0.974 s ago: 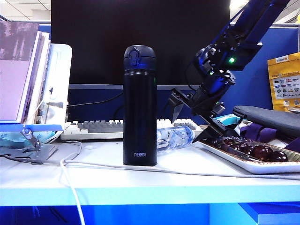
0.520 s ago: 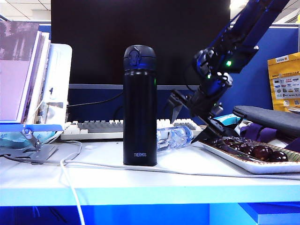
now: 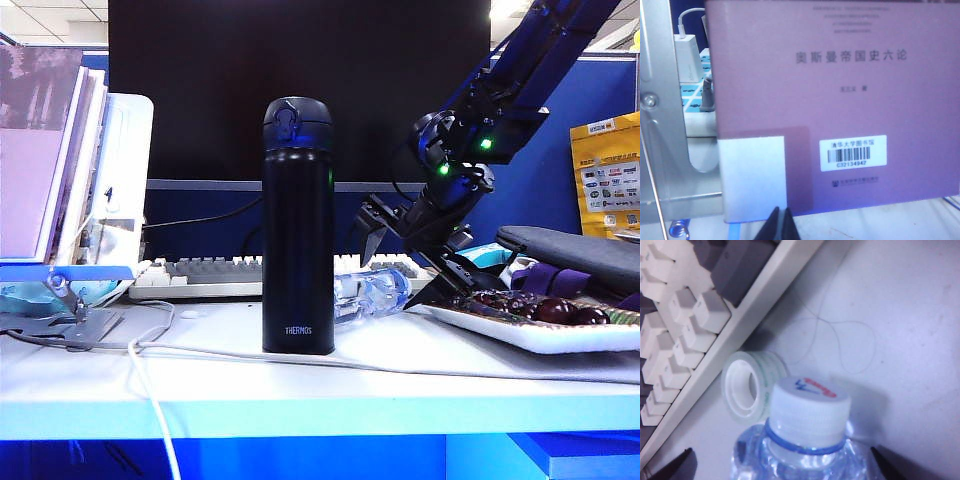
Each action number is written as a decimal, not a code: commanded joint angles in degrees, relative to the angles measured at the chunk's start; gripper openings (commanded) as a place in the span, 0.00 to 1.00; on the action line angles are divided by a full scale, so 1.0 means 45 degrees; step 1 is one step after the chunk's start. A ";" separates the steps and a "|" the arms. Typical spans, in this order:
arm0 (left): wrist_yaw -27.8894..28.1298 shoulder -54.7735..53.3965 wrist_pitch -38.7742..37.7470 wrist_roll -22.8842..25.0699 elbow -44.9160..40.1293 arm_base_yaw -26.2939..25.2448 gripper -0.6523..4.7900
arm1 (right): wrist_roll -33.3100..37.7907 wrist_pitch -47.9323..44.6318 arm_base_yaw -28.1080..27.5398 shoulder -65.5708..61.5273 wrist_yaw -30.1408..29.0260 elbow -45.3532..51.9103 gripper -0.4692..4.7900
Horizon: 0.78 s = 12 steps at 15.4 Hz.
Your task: Pick up the mineral water bottle and place it vertically to the right of the black thermos cup.
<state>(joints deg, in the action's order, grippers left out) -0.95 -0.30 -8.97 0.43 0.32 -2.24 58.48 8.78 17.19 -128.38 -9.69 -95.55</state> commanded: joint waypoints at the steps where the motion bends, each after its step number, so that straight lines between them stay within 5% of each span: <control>1: -0.0044 0.0044 -0.0146 0.0044 -0.0005 -0.0010 0.12 | 0.0010 -0.0087 -0.0010 -0.0253 -0.0214 0.0078 0.72; 5: -0.0044 0.0044 -0.0146 0.0044 -0.0005 -0.0010 0.12 | 0.0063 -0.0617 -0.0010 -0.0253 -0.0631 0.0078 0.58; 12: -0.0044 0.0044 -0.0146 0.0044 -0.0005 -0.0010 0.12 | 0.0282 -0.2987 -0.0175 -0.0039 -0.1243 0.0073 0.58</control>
<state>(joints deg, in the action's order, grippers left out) -0.95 -0.27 -8.97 0.43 0.32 -2.24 59.13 0.23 16.56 -129.23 -13.76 -94.83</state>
